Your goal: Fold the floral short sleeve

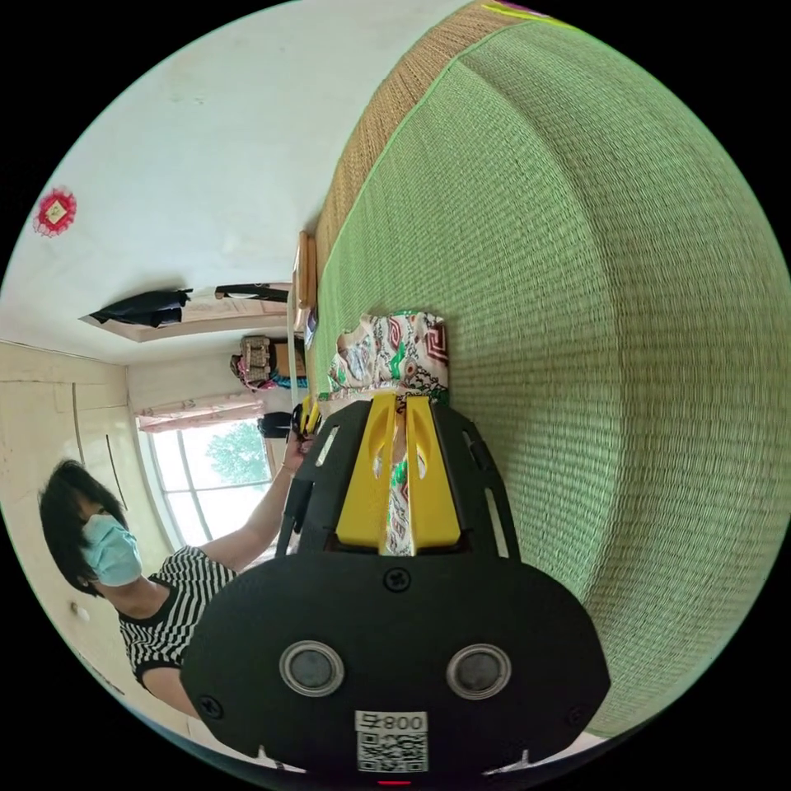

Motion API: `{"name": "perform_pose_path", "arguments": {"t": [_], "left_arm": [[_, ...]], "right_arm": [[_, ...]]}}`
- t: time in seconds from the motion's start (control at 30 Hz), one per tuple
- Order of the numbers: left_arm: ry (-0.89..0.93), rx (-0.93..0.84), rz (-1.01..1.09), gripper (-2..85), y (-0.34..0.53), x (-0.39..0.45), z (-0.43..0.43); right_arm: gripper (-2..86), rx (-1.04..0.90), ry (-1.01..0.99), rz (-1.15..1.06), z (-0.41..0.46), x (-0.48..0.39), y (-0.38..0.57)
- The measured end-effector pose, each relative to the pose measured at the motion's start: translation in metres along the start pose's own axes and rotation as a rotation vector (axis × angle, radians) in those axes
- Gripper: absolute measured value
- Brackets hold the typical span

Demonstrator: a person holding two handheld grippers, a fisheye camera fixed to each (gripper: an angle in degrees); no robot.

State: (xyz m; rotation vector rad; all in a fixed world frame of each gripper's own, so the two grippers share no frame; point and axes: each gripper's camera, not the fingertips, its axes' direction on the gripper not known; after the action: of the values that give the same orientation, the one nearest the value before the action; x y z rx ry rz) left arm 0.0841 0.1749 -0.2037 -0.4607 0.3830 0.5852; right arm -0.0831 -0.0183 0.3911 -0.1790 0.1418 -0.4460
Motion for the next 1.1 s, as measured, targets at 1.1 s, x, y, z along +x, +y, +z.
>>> {"name": "perform_pose_path", "arguments": {"t": [1.1], "left_arm": [[-0.231,-0.067,0.166,3.4,-0.162,-0.022,0.123]], "right_arm": [[0.8,0.102,0.231,-0.194,0.053,-0.048,-0.076]]}}
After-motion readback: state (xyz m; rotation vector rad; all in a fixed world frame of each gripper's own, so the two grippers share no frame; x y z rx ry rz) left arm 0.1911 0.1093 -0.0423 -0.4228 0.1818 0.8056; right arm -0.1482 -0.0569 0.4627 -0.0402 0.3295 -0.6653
